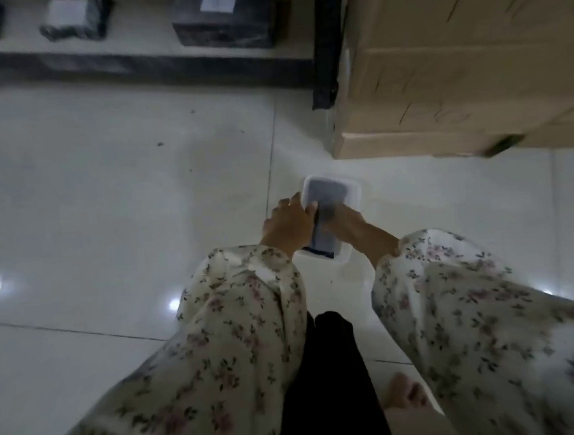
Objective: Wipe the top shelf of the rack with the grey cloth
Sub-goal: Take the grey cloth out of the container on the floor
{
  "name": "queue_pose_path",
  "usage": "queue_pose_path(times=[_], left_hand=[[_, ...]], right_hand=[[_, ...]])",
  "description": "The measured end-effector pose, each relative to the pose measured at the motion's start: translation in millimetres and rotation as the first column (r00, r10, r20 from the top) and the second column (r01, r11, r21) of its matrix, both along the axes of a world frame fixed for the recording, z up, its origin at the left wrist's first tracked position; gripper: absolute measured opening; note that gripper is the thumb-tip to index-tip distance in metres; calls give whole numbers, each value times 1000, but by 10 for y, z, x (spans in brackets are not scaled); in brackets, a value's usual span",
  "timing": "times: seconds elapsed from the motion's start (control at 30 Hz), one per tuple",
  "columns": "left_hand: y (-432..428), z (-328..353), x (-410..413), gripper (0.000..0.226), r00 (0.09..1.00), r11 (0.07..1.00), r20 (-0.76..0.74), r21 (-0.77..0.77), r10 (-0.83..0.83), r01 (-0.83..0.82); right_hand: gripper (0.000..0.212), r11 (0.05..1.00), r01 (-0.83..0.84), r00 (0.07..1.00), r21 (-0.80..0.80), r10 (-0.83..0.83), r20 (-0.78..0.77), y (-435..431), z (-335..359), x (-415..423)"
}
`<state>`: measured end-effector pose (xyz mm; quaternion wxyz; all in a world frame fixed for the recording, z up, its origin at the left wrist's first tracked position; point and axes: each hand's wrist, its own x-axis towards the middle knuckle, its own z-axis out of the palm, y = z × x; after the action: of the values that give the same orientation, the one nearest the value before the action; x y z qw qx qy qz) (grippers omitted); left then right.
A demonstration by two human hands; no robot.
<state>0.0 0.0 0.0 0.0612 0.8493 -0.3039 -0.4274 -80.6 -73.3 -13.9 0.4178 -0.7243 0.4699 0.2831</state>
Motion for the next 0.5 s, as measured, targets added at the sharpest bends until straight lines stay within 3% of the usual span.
queue_pose_path(times=[0.07, 0.13, 0.23, 0.27, 0.3, 0.37, 0.5], left_hand=[[5, -177, -26, 47, 996, 999, -89, -25, 28, -30], [15, -273, -57, 47, 988, 999, -149, 8, 50, -50], [-16, -298, -98, 48, 981, 998, -187, -1, 58, -59], [-27, -273, -90, 48, 980, 997, -186, 1, 76, -77], [-30, -265, -78, 50, 976, 995, -191, 2, 100, -101], [-26, -204, -55, 53, 971, 992, -202, 14, 126, -125], [-5, 178, -55, 56, 964, 989, -221, 25, 148, -147]], right_hand=[[46, 992, 128, 992, 16, -128, 16, 41, -215, 4], [57, 930, 361, 928, 68, -365, 73, 134, -354, 20], [51, 667, 722, 670, 183, -740, 53, 193, -455, 107], [56, 546, 809, 555, 218, -832, 22, 192, -464, 106], [57, 498, 838, 508, 223, -861, 17, 190, -463, 104], [45, 494, 839, 498, 227, -866, 43, 172, -411, 112], [65, 552, 795, 545, 251, -832, 104, 109, 26, 22]])
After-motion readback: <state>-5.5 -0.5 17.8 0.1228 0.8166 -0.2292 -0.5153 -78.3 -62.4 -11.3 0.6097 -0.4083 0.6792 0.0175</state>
